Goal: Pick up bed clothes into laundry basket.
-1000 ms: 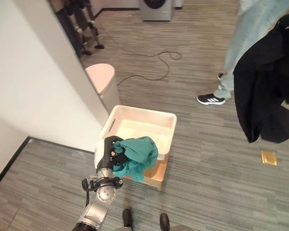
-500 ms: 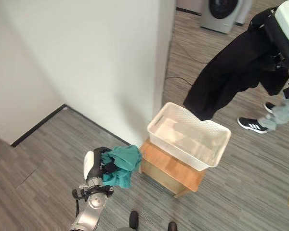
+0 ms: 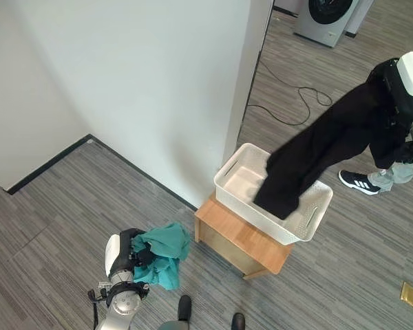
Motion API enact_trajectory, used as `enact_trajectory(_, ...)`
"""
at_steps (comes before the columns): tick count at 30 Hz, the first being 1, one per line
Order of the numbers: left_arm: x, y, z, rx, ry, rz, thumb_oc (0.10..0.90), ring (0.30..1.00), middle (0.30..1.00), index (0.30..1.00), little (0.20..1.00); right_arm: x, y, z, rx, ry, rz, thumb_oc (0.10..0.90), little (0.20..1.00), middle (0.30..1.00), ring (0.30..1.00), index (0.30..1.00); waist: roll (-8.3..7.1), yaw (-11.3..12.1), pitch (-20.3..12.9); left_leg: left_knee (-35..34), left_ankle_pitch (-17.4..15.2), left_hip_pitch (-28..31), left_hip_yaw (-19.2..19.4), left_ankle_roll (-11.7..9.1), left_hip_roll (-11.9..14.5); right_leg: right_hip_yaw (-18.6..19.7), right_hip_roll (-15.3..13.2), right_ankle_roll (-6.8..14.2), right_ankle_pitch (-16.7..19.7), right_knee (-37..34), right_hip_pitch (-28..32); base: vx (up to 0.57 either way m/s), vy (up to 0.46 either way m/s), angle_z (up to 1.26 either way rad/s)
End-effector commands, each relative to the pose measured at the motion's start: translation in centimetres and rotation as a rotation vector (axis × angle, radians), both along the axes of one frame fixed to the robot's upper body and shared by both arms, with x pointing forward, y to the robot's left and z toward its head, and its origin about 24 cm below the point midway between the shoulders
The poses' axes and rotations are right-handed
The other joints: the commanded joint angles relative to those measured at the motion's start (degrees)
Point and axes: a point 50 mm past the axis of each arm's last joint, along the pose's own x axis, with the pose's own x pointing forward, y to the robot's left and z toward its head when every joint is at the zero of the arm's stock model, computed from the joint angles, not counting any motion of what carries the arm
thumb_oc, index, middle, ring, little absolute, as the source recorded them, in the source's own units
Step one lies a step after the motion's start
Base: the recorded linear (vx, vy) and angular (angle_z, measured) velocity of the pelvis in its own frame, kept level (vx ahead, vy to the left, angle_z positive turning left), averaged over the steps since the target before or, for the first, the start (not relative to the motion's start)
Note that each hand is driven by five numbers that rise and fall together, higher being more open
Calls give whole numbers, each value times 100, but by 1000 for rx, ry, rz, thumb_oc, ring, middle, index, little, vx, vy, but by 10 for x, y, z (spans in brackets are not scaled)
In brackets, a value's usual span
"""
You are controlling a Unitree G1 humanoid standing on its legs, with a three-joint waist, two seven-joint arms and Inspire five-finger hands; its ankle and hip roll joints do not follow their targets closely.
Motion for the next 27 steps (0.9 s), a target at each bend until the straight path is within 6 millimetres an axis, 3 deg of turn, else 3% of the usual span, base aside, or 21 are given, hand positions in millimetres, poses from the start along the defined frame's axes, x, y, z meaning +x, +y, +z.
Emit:
enact_trajectory(1,32,-2,41,15,-236,-44,400,300,300,300,300,-5,15,65,13,-270,58,400,300,300,300,300,-376,242,-117,0,-500,-18,264,-267,201,244,-233,410,-163,52,-103,-38,-33,-7)
enact_trajectory(6,37,-8,43,-4,-246,-62,400,300,300,300,300,2,27,63,41,-278,101,400,300,300,300,300,-512,364,35,0,-456,-231,230,-266,217,221,-190,405,-139,37,-286,-10,-13,-2)
enact_trajectory(11,40,-10,42,-2,-246,-71,400,300,300,300,300,4,25,70,77,-332,86,400,300,300,300,300,-598,496,200,0,-434,-383,155,-260,197,147,-196,409,-141,49,-377,-17,-14,5)
enact_trajectory(18,42,-7,42,9,-248,-57,400,300,300,300,300,9,25,65,111,-331,82,400,300,300,300,300,-610,575,300,0,-436,-443,91,-232,160,122,-232,420,-147,62,-418,-13,-2,10)
enact_trajectory(22,50,-11,48,9,-272,-67,400,300,300,300,300,22,28,28,206,-222,86,400,300,300,300,300,-607,617,452,0,-416,-555,66,-207,143,109,-251,417,-119,94,-529,-40,-14,9)
enact_trajectory(25,54,-16,48,-9,-272,-74,400,300,300,300,300,34,40,-14,287,-120,96,400,300,300,300,300,-538,638,534,0,-428,-568,78,-186,128,119,-268,426,-96,89,-557,-8,-5,1)
enact_trajectory(27,54,-17,47,-9,-269,-75,400,300,300,300,300,35,45,-21,292,-103,106,400,300,300,300,300,-523,641,533,0,-439,-551,85,-181,126,132,-273,427,-98,87,-552,0,0,0)
